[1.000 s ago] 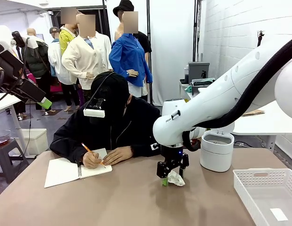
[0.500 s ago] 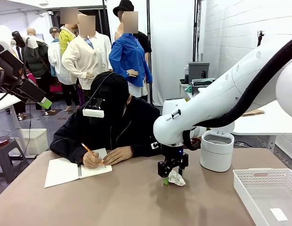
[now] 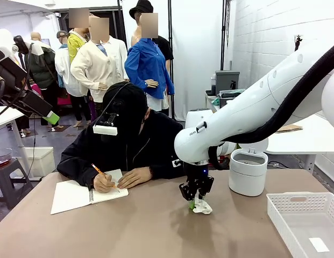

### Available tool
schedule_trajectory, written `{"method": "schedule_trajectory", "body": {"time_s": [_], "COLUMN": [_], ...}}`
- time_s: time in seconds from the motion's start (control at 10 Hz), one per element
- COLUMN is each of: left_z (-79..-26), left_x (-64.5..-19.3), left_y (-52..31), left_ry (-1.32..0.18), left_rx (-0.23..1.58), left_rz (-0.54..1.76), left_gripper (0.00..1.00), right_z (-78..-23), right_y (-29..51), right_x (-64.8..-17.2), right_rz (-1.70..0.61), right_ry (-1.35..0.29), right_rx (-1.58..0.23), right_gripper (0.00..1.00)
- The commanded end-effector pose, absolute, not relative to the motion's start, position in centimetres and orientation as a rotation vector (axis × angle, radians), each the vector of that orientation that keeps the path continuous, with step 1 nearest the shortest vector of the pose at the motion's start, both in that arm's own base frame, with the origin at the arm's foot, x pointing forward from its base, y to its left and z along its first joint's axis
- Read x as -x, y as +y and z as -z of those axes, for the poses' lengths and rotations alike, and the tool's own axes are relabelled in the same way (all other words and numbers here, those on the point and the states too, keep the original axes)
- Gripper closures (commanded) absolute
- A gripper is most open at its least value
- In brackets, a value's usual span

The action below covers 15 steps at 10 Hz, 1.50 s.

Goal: Sort the paper based on its condition.
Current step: If a person hands you a paper, place it in the Organizing basket , and if it's crumpled, put it in the Trash can.

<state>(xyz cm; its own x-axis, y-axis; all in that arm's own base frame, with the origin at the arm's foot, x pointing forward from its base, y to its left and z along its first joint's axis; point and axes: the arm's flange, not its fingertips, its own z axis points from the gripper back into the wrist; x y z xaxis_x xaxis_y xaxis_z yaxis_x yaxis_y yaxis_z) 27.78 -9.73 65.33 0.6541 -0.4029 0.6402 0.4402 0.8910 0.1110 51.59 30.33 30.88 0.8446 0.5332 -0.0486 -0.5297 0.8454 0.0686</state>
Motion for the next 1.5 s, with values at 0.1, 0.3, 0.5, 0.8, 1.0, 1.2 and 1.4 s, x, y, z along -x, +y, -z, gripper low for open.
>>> {"method": "schedule_trajectory", "body": {"time_s": [0.1,0.3,0.5,0.8,1.0,1.2,1.4], "left_z": [-65.4,-65.4,-65.4,-65.4,-65.4,-65.4,-65.4], "left_x": [-27.7,-27.7,-27.7,-27.7,-27.7,-27.7,-27.7], "left_y": [-9.8,-9.8,-9.8,-9.8,-9.8,-9.8,-9.8], "left_ry": [-0.713,-0.713,-0.713,-0.713,-0.713,-0.713,-0.713], "left_rx": [0.055,0.055,0.055,0.055,0.055,0.055,0.055], "left_rz": [0.478,0.478,0.478,0.478,0.478,0.478,0.478], "left_gripper": [0.00,0.00,0.00,0.00,0.00,0.00,0.00], "right_z": [-31.3,-33.2,-37.9,-43.9,-48.1,-51.3,-53.1], "right_y": [30.5,30.6,30.1,27.9,25.8,23.7,21.0], "right_x": [-49.5,-48.2,-45.8,-43.3,-42.2,-42.1,-42.9], "right_rz": [-0.519,-0.524,-0.573,-0.845,-1.053,-1.101,-1.290], "right_ry": [0.070,0.039,0.001,-0.043,-0.062,-0.108,-0.018], "right_rx": [-0.060,-0.053,-0.012,0.104,0.101,0.121,0.206], "right_gripper": [0.58,0.58,0.58,0.58,0.58,0.58,0.58]}}
